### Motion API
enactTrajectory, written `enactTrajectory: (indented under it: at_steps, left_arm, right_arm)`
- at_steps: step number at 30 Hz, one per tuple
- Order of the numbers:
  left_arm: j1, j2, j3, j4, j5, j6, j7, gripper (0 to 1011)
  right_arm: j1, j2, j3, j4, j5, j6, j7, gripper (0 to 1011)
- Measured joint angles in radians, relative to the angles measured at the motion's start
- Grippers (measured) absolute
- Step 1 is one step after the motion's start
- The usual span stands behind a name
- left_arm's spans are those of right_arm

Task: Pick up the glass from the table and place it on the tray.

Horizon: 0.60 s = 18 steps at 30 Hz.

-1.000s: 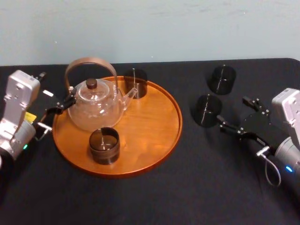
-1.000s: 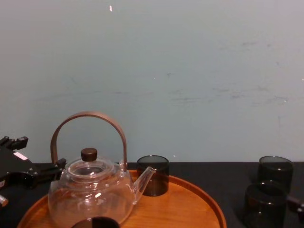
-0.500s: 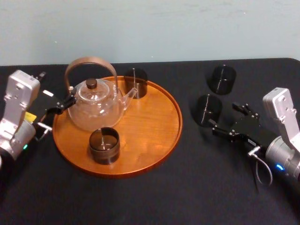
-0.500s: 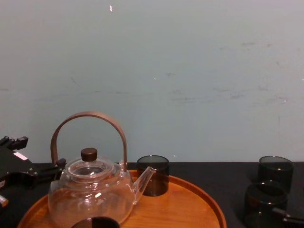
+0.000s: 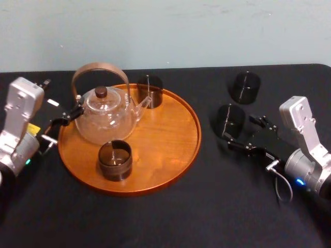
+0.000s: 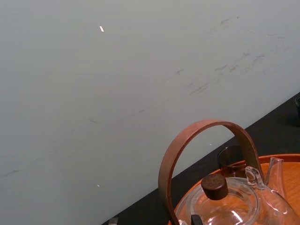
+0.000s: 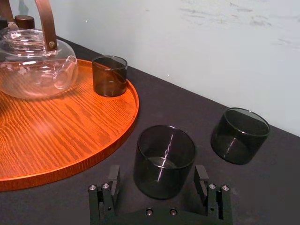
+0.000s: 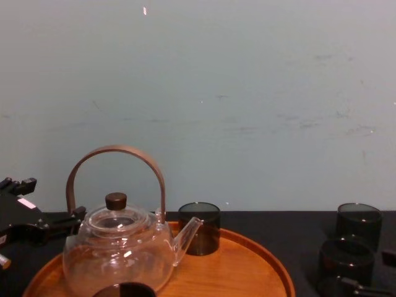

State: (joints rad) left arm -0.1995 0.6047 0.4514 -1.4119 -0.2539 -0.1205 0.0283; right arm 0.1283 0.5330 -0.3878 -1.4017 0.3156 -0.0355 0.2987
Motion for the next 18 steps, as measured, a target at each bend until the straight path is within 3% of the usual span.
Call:
enactTrajectory:
  at_steps: [18]
  left_arm:
    - [0.000,0.000,0.000,0.000,0.000,0.000,0.000,1009]
  right_arm:
    - [0.070,-0.063,0.009,0.086,-0.043,0.021,0.038,1002]
